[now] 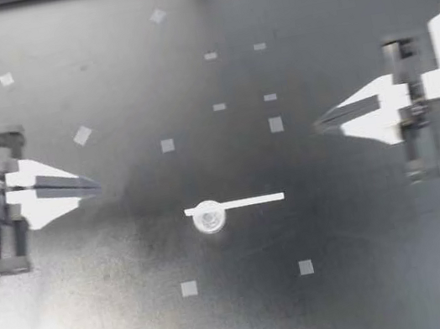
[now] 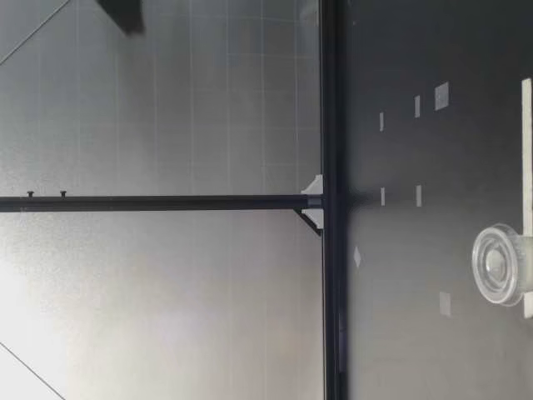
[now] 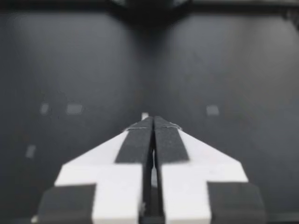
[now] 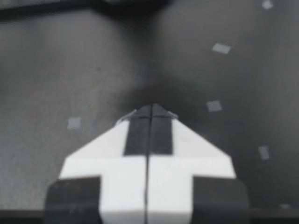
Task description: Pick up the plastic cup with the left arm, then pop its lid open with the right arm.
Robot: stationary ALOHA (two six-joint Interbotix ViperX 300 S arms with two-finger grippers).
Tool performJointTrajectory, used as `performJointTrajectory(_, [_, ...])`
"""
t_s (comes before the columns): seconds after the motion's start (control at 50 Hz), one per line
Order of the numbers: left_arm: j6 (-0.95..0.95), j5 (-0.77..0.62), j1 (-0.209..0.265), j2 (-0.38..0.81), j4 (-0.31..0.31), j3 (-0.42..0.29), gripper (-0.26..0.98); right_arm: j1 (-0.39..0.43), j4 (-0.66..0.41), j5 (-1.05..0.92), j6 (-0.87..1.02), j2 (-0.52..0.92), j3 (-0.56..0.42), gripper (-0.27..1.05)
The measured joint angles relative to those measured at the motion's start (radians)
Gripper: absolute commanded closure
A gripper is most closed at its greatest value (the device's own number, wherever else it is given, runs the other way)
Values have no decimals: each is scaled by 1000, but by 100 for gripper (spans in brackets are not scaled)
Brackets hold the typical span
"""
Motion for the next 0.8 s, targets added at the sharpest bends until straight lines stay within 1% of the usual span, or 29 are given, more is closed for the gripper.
performJointTrajectory(0.1, [0,-49,0,55,-29,8,57,29,0,0,0,97,-38,85])
performJointTrajectory(0.18, [0,-86,0,106,-41,14,44,44,0,0,0,164,-67,85])
performJointTrajectory(0.24, [0,-101,0,137,-46,14,35,49,0,0,0,215,-91,85])
performJointTrajectory(0.26, [-2,-107,0,150,-48,14,30,51,0,-2,0,236,-98,85])
performJointTrajectory(0.34, [-15,-130,-2,201,-48,14,22,54,0,-8,0,293,-126,85])
performJointTrajectory(0.38, [-23,-140,0,221,-48,14,20,54,0,-11,0,316,-135,85])
performJointTrajectory(0.62, [-38,-184,-2,367,-48,11,17,67,0,-31,12,474,-209,85])
performJointTrajectory(0.72, [-38,-186,-2,436,-48,-9,14,71,0,-34,41,529,-236,85])
performJointTrajectory(0.8, [-40,-186,-2,488,-48,-28,13,72,0,-40,63,568,-250,85])
